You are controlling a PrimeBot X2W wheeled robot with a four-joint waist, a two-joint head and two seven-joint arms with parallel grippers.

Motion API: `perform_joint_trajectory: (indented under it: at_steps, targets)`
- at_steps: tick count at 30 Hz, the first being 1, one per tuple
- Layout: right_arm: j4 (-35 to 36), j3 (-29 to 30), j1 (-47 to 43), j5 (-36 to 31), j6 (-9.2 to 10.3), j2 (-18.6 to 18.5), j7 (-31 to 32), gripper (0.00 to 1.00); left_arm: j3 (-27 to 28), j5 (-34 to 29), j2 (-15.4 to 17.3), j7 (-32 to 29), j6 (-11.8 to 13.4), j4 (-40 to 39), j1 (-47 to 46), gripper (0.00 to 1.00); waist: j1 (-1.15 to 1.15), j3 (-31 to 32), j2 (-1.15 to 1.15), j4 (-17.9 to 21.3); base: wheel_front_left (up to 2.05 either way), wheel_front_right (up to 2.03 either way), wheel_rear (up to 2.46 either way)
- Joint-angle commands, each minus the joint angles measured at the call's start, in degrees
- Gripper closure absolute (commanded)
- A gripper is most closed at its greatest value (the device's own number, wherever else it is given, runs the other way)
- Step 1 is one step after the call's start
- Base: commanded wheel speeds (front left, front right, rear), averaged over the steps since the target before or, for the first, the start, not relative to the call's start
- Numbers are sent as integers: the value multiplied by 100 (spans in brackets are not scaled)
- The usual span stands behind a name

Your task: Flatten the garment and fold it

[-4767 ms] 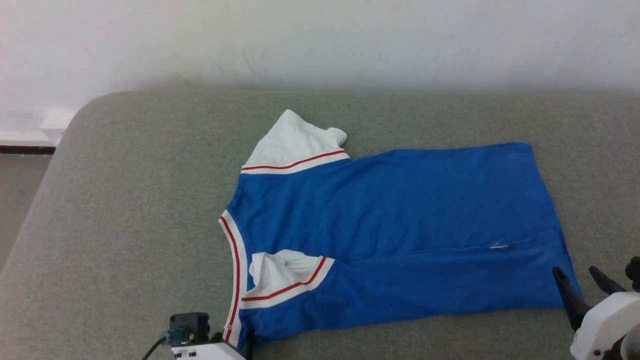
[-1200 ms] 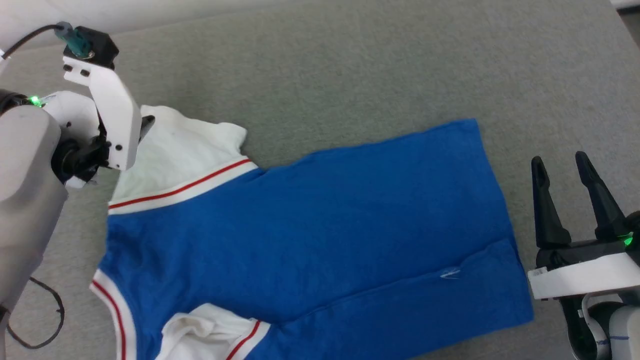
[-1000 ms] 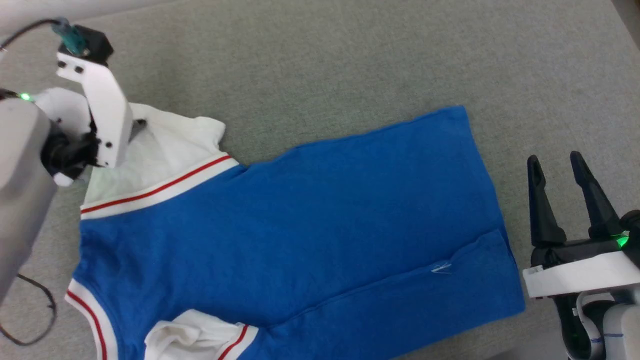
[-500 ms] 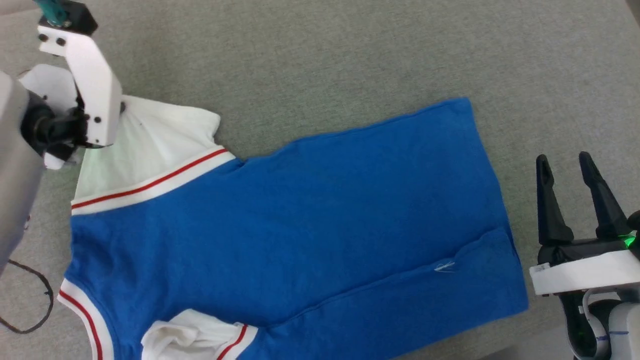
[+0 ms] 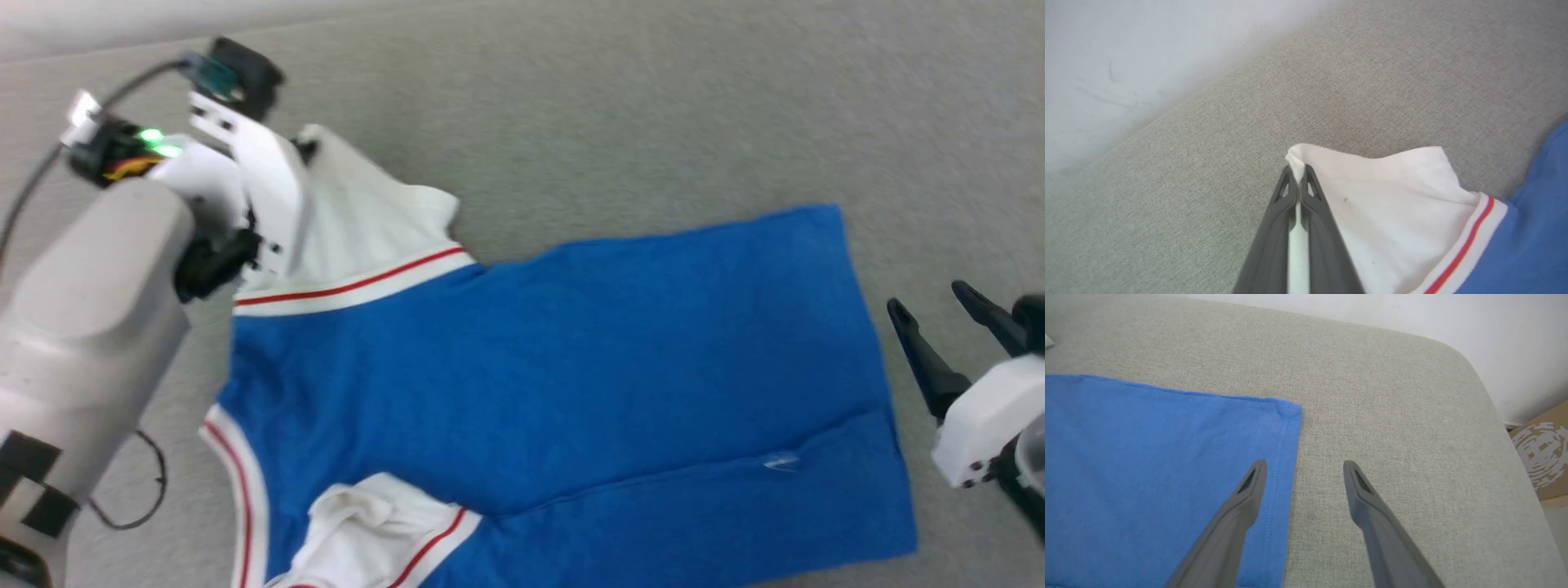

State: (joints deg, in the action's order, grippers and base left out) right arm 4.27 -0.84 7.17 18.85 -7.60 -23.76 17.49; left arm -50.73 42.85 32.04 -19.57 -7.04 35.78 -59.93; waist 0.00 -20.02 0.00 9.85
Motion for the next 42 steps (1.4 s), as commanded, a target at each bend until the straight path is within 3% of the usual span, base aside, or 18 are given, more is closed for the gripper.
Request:
perform_joint_trajectory:
  at_steps: [1, 8, 14, 23, 30, 31, 32, 42]
  targets:
    - [-59, -126, 213, 136, 11, -209, 244, 0, -45, -47, -14, 179, -28, -101, 112, 100, 0, 402, 0, -498, 0, 0, 0]
    - [-778, -791, 1019, 808, 11, -1106, 1444, 0, -251, -222, 63, 844, -35, -1070, 359, 100, 0, 449, 0, -1012, 0, 0, 0]
    - [-1648, -1291, 1680, 935, 11, -1570, 1941, 0, -301, -307, 223, 956, 179, -2112, 644, 100, 0, 306, 0, -1369, 0, 0, 0]
    - [-2575, -1878, 2317, 1052, 11, -1715, 2027, 0, -369, -433, 371, 914, 542, -3099, 919, 100, 0, 125, 0, -1656, 0, 0, 0]
    - [-3034, -2609, 2437, 1166, 11, -1804, 1991, 0, -403, -451, 402, 920, 680, -3414, 1038, 100, 0, 26, 0, -1747, 0, 0, 0]
    - [-3078, -2728, 2432, 1194, 11, -1825, 2004, 11, -405, -446, 403, 926, 689, -3426, 1051, 100, 0, 20, 0, -1750, 0, 0, 0]
    - [-3096, -2854, 2431, 1241, 11, -1841, 2002, 100, -405, -442, 406, 936, 697, -3429, 1062, 100, 0, 17, 0, -1754, 0, 0, 0]
    - [-3352, -2620, 2611, 1533, 11, -1691, 559, 100, -99, -102, 559, 1429, 1009, -3354, 1576, 100, 0, 561, 0, -1639, 0, 0, 0]
